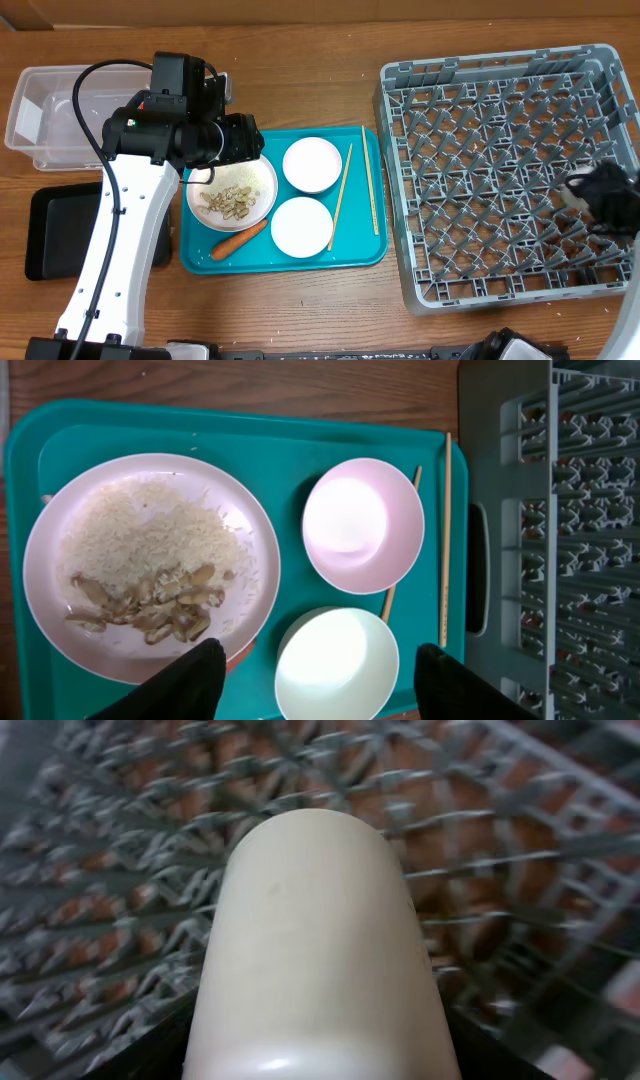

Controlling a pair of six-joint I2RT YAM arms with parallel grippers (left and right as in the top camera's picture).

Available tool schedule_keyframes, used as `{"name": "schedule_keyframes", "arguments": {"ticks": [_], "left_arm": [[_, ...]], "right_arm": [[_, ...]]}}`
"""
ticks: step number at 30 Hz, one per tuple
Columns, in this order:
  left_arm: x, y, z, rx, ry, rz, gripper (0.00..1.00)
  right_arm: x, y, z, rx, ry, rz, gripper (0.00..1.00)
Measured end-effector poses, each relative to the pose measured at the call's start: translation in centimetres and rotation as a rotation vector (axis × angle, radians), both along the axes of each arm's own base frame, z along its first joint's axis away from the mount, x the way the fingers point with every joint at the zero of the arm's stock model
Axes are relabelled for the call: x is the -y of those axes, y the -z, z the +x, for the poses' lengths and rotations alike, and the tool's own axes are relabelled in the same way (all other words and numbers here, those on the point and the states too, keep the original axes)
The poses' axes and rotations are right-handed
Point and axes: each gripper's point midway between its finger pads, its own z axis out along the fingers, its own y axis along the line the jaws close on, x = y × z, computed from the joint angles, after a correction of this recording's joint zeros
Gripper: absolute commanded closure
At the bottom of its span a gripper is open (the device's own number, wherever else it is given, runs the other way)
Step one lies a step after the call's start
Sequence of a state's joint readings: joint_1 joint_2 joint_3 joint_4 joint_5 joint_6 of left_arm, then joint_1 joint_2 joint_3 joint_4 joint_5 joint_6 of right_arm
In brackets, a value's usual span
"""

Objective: Sort waste into correct bins and load items into the dishwasher
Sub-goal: 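Place the white cup in the rack's right side with right gripper, then reach right gripper to the pink bowl, grasp and lift it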

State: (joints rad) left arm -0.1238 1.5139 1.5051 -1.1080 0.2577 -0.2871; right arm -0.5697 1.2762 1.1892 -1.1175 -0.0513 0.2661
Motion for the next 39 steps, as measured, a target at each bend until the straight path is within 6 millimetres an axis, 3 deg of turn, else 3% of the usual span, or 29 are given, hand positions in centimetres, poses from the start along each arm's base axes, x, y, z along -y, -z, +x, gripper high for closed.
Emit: {"name": "schedule_keyframes", "arguments": {"ticks": [5, 10, 12, 16, 18, 29, 33, 35, 36, 38, 39], "left_arm": [[-0.2, 0.1, -0.1, -0.002, -0.003, 0.013, 0.36], [-0.2, 0.1, -0.1, -0.005, -0.003, 0.014, 0.36], [-0.3, 0.1, -0.1, -0.005, -0.005, 0.016, 0.36], [-0.3, 0.2, -0.2, -0.01, -0.005, 0.017, 0.31], [-0.3, 0.2, -0.2, -0.012, -0.004, 0.017, 0.27], [-0.5, 0.6, -1.0, -0.043, -0.004, 0.029, 0.1], [-1.0, 0.9, -1.6, -0.074, -0.013, 0.055, 0.07], [-1.5, 1.2, -2.0, -0.091, -0.024, 0.084, 0.05], [-2.0, 1.4, -2.3, -0.107, -0.034, 0.111, 0.03], [-2.6, 1.7, -2.7, -0.125, -0.047, 0.144, 0.0], [-3.1, 1.9, -3.1, -0.144, -0.061, 0.166, 0.0]], "right_arm": [[2.1, 0.8, -1.8, -0.084, 0.114, -0.048, 0.64], [2.2, 3.0, -2.5, -0.19, 0.131, -0.012, 0.62], [2.1, 3.9, -2.7, -0.225, 0.132, 0.01, 0.57], [1.8, 5.2, -2.8, -0.275, 0.132, 0.051, 0.26], [1.7, 5.6, -2.8, -0.291, 0.13, 0.063, 0.2], [0.6, 5.9, -1.7, -0.248, 0.095, 0.14, 0.2], [-1.3, 3.7, 0.9, -0.149, -0.047, 0.196, 0.21], [-3.4, 0.5, 4.1, -0.038, -0.205, 0.187, 0.19], [-5.5, -1.6, 6.1, 0.032, -0.319, 0.179, 0.19], [-8.6, -3.4, 8.0, 0.096, -0.45, 0.162, 0.18], [-11.0, -4.4, 9.2, 0.136, -0.544, 0.15, 0.18]]}}
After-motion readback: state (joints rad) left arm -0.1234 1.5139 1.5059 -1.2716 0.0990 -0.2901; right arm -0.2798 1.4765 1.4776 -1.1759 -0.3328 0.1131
